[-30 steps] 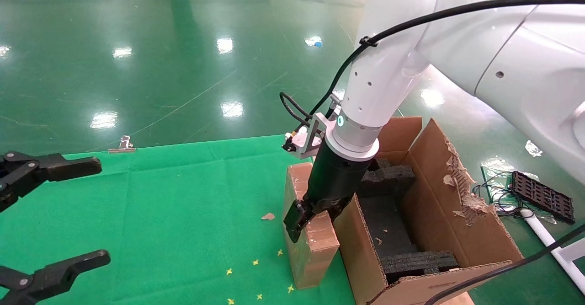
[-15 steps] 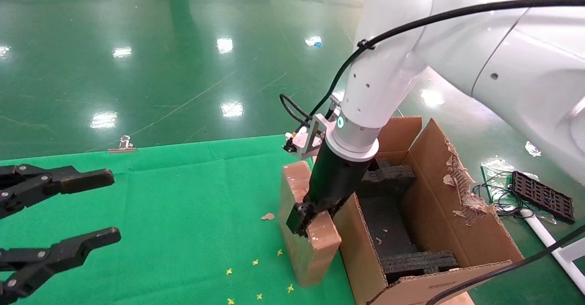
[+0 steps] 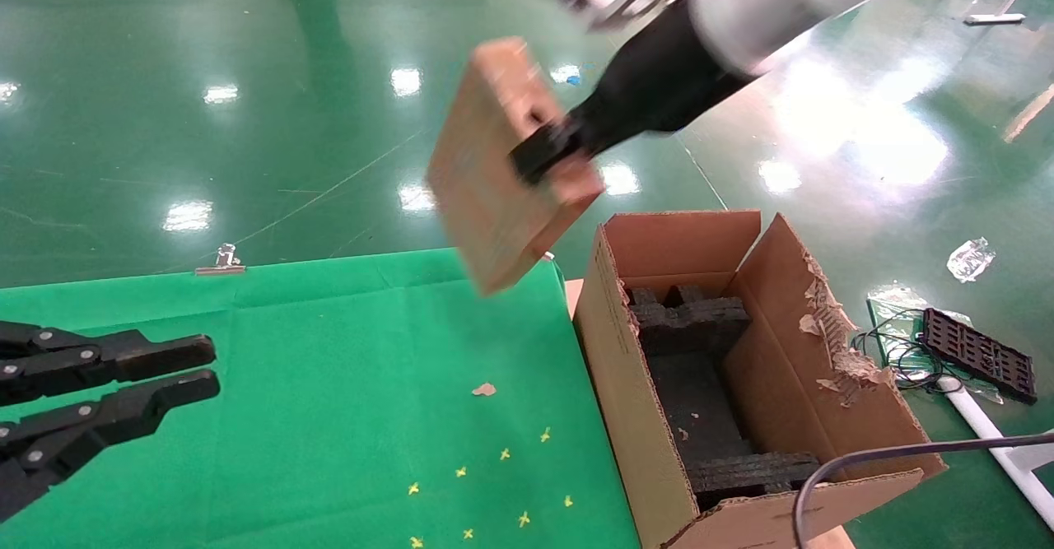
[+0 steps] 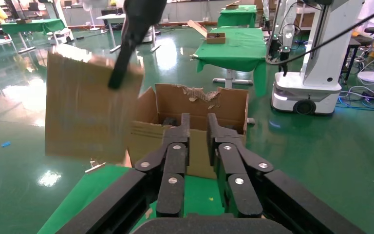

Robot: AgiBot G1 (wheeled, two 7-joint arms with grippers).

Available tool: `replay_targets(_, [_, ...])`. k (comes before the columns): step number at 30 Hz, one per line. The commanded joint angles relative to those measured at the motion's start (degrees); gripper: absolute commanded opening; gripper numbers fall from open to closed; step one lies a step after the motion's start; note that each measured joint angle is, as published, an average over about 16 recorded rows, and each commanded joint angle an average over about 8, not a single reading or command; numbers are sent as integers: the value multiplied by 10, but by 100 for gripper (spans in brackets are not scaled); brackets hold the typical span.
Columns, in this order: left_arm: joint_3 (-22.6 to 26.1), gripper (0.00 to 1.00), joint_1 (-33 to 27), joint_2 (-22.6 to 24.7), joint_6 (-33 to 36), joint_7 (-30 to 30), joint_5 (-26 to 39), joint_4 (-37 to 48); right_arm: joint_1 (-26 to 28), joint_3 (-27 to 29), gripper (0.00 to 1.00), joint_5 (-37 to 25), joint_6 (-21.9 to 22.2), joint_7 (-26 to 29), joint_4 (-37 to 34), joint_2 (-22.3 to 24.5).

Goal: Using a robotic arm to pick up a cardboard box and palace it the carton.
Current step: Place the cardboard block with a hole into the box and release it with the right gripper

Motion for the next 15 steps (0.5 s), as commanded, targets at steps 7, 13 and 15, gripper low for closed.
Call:
replay_targets(7, [0,0,0,0,0,0,0,0,67,-3,0,-42,-7,-11,-7,74])
replay_targets(13, [1,0,0,0,0,0,0,0,89,-28,0,-85,-41,34,30,141])
replay_targets(15, [1,0,0,0,0,0,0,0,86,-36,0,-93,-52,54,48,163])
